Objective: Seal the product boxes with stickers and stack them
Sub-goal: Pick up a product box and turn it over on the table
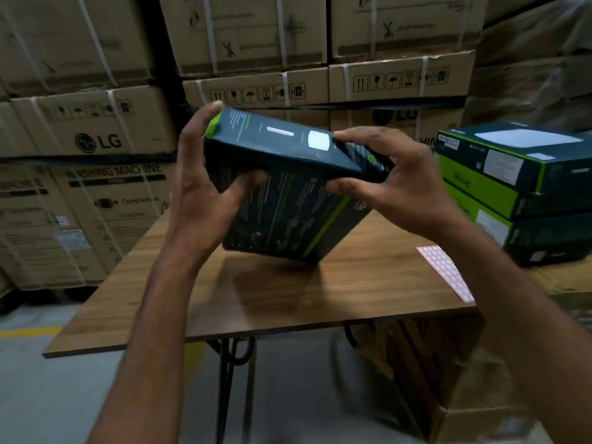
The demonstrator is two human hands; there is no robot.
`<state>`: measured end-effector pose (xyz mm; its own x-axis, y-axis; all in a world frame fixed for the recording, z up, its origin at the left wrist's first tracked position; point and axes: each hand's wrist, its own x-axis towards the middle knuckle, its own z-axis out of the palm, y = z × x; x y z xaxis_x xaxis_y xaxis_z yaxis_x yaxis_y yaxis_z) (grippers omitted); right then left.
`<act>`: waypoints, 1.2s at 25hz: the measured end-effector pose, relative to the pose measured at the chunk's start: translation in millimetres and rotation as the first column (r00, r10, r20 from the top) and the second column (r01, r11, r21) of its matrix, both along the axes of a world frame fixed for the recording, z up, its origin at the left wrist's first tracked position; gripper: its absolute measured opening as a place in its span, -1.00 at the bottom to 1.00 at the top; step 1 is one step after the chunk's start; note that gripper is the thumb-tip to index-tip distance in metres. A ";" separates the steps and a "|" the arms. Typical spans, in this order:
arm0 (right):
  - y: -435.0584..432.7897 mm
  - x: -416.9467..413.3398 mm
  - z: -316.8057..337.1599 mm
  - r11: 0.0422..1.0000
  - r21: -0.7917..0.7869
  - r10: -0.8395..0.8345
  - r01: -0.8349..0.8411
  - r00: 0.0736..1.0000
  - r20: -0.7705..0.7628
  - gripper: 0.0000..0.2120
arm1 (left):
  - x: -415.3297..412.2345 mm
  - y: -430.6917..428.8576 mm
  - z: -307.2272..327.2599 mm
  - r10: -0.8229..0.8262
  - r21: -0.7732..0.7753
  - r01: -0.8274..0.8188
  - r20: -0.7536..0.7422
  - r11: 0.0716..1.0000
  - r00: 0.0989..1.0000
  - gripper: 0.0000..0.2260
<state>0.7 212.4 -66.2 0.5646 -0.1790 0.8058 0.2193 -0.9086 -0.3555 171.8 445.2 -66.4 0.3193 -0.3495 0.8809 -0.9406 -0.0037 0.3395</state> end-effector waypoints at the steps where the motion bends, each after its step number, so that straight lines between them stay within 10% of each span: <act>1: -2.5 4.1 9.8 1.000 -0.018 0.015 -0.015 1.000 -0.004 -0.39 | 5.9 -0.7 5.4 0.007 0.020 -0.008 0.046 1.000 0.999 -0.32; 6: -7.9 29.0 30.1 0.999 -0.044 0.026 -0.026 1.000 -0.005 -0.48 | 25.8 -4.7 11.6 0.034 0.038 -0.035 0.039 0.999 0.999 -0.59; 30: -12.1 81.9 13.9 1.000 -0.008 0.020 -0.020 0.989 0.145 -0.64 | 71.2 -14.6 3.2 -0.094 -0.093 0.083 -0.121 0.992 0.988 -0.68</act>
<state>82.5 200.3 -52.3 0.4448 -0.1636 0.8806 0.2865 -0.9055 -0.3130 243.0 430.6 -63.2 0.4000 -0.3050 0.8643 -0.8860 0.1127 0.4498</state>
